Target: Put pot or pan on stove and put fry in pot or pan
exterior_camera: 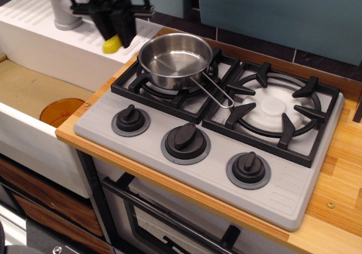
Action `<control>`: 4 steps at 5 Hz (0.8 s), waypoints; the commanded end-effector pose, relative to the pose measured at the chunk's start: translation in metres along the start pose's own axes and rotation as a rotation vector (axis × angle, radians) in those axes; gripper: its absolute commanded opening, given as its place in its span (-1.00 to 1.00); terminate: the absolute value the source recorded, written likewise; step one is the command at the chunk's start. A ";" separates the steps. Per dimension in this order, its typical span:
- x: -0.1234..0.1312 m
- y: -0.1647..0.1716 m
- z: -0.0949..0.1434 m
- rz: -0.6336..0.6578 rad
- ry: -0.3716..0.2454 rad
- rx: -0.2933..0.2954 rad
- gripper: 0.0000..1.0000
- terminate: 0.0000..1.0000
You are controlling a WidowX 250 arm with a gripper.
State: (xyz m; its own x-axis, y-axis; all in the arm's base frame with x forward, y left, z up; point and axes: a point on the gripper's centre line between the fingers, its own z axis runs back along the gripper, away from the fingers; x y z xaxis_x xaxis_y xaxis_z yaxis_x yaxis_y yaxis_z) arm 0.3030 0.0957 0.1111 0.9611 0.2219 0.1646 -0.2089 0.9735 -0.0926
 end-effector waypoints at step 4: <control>0.056 -0.035 -0.016 -0.023 -0.078 -0.069 1.00 1.00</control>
